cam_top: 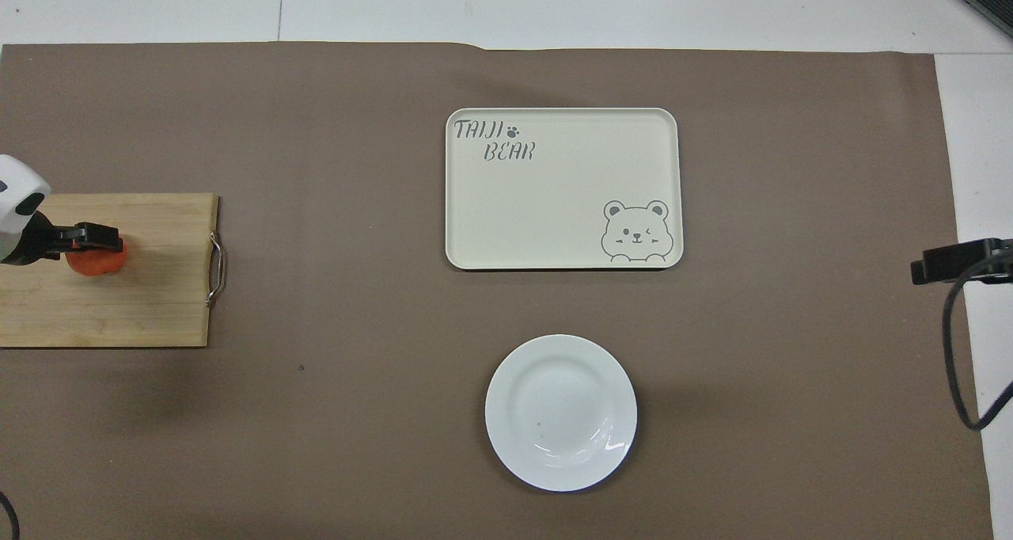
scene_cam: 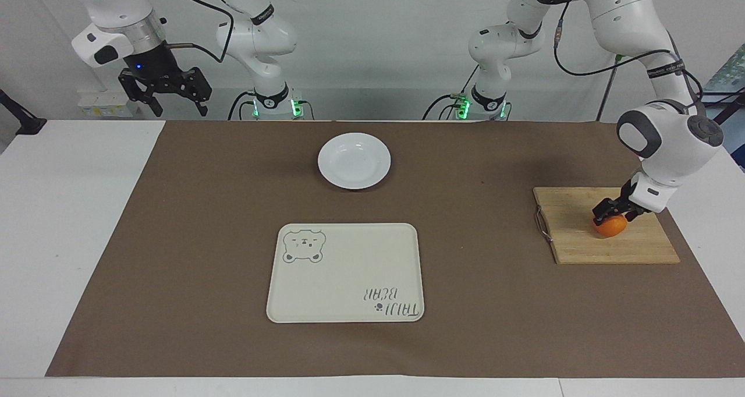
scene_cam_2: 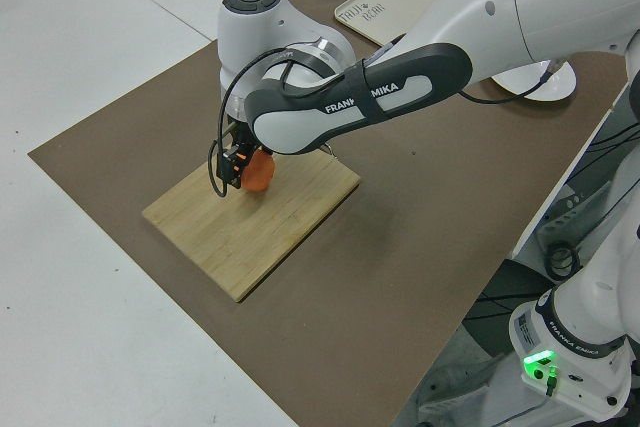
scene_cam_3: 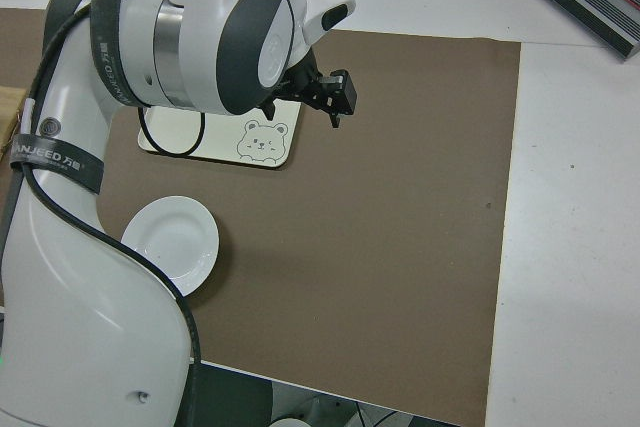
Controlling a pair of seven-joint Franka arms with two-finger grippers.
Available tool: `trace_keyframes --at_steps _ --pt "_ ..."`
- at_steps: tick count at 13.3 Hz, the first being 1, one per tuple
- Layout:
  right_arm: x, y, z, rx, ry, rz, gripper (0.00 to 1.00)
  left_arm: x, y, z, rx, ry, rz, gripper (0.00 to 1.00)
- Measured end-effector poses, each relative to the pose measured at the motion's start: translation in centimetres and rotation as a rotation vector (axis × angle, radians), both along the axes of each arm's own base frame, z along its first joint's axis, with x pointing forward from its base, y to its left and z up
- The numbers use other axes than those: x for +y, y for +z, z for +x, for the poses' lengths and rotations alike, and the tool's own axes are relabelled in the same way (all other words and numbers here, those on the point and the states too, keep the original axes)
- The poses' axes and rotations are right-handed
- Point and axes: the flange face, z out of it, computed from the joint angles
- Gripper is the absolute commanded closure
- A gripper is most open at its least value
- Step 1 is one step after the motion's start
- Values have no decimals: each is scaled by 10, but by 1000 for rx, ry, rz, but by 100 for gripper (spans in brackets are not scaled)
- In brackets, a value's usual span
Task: Place orange and plate with both arms
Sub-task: 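Lower the left gripper over the orange and close on it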
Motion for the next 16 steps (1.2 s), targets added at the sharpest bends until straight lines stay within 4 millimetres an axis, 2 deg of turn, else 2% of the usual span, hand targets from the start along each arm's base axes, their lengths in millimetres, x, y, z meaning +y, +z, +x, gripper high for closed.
trace_keyframes --at_steps 3,5,6,8,10,12,14,16 --pt "0 0 0 0 -1 0 0 -5 -1 1 0 -2 -2 0" --pt "0 0 0 0 -1 0 0 -6 -1 1 1 6 -3 9" --pt "0 0 0 0 -1 0 0 -6 -1 1 -2 8 -3 18" --pt "0 0 0 0 -1 0 0 -6 -1 2 -12 11 0 70" --pt "0 0 0 0 -1 0 0 -7 1 2 -15 10 0 100" --pt "0 0 0 0 -1 0 0 -9 4 2 -18 7 0 100" --pt "0 0 0 0 -1 0 0 -20 15 3 -23 -13 -4 100" --pt "0 0 0 0 -1 0 0 -58 36 8 -44 -76 -4 100"
